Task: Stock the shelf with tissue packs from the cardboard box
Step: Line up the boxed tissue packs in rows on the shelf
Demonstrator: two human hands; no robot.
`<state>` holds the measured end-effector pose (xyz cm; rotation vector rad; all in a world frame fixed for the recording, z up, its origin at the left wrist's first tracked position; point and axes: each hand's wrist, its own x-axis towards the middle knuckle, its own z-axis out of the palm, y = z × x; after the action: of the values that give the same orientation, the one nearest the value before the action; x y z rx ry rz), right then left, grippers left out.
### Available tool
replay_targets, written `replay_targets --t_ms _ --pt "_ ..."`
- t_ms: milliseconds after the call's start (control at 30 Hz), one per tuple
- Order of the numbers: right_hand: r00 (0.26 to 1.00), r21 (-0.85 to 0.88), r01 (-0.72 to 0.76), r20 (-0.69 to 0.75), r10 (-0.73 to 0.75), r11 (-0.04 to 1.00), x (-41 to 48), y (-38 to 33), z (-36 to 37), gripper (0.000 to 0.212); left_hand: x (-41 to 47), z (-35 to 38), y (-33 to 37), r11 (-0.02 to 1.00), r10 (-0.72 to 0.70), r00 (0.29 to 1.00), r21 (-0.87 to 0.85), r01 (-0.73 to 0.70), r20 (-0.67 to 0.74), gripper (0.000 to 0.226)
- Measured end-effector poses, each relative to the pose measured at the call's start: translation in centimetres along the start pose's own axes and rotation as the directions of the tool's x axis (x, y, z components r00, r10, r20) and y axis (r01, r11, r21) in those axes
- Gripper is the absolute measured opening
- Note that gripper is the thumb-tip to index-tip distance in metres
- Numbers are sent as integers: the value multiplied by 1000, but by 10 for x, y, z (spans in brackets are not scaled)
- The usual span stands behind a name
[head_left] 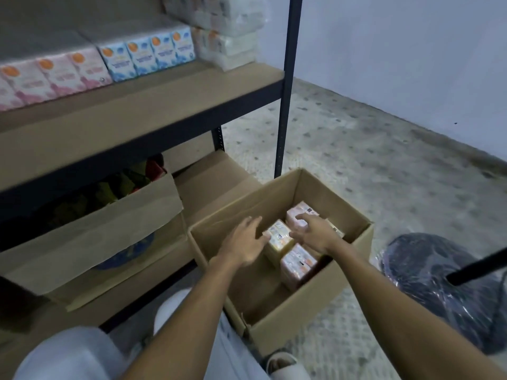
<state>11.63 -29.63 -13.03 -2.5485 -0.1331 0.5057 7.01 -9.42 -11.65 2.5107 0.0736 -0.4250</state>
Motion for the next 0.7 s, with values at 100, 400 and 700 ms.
replay_targets --t_ms 100,400,700 --pt "1000 -37 -12 -27 11 999 17 18 0 62 12 24 3 999 -41 999 -26 42 36 64" --pt "991 -180 -134 -36 129 975 52 61 -5 76 37 96 20 956 -189 966 -191 222 178 57" --pt "985 -235 -158 27 169 959 77 79 5 71 57 142 32 840 -322 910 -365 402 261 70"
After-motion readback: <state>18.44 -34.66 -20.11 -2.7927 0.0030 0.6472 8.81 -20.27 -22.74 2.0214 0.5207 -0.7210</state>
